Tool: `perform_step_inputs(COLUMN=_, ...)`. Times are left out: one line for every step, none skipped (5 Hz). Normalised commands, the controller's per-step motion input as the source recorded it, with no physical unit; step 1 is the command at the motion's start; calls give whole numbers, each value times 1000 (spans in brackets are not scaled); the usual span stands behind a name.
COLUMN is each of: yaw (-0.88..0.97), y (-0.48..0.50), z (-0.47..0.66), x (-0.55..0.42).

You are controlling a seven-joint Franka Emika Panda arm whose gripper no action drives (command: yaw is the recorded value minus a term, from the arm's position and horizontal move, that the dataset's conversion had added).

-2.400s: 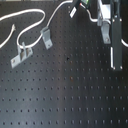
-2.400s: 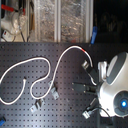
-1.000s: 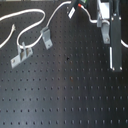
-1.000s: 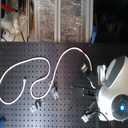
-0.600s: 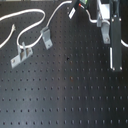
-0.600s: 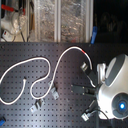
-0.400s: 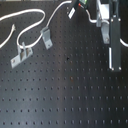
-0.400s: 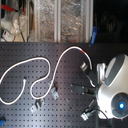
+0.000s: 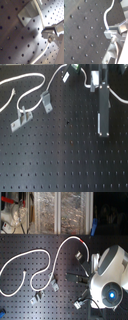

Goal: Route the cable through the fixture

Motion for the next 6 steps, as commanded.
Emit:
perform_step_inputs(yaw=0, y=49, z=19, x=-3)
perform_step_inputs(yaw=0, y=414, z=205, x=13)
perform_step_inputs(yaw=177, y=324, z=327, x=230)
perform_step_inputs(yaw=43, y=165, z=261, x=331)
perform_step_inputs(yaw=43, y=140, z=239, x=318)
perform_step_inputs(yaw=0, y=21, z=0, x=2)
